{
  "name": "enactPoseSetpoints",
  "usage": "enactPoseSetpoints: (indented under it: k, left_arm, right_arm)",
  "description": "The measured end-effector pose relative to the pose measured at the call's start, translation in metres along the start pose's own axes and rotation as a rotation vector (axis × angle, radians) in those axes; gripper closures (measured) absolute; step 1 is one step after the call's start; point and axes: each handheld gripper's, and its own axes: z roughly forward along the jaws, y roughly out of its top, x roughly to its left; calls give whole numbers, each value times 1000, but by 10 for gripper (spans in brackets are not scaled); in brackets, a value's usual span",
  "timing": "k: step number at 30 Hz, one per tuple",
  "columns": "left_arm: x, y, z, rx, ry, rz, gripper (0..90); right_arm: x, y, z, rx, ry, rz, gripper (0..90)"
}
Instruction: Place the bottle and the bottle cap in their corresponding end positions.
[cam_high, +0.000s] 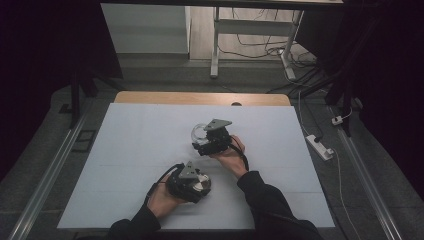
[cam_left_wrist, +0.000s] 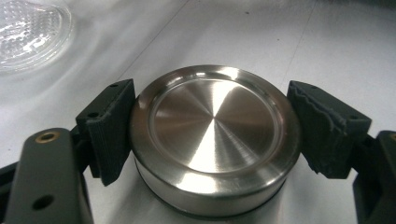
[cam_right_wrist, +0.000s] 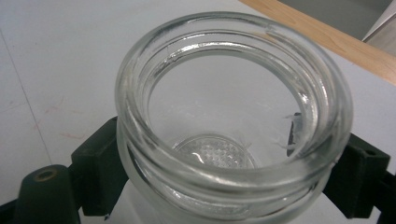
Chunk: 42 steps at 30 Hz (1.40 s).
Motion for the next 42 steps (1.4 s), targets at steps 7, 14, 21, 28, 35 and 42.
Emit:
enactPoseSetpoints:
  k: [7,14,21,28,35,42]
  left_arm:
    - [-1,-1,4,46,9,22,200]
    - [1,-1,4,48,4,1,198]
    - [4,-2,2,43,9,-15,176]
    - [6,-3,-1,30,-6,-34,132]
    - [4,-3,-5,32,-14,-29,76]
    - [5,-5,-18,6,-22,-55,19]
  right_arm:
    - [0,0,3,4,5,17,144]
    - [-3,-2,5,2,13,43,141]
    - [-3,-1,4,10,13,54,138]
    - [-4,1,2,2,27,76,96]
    - [-6,3,-3,1,38,81,41]
    - [-5,3,-10,7,52,79,0]
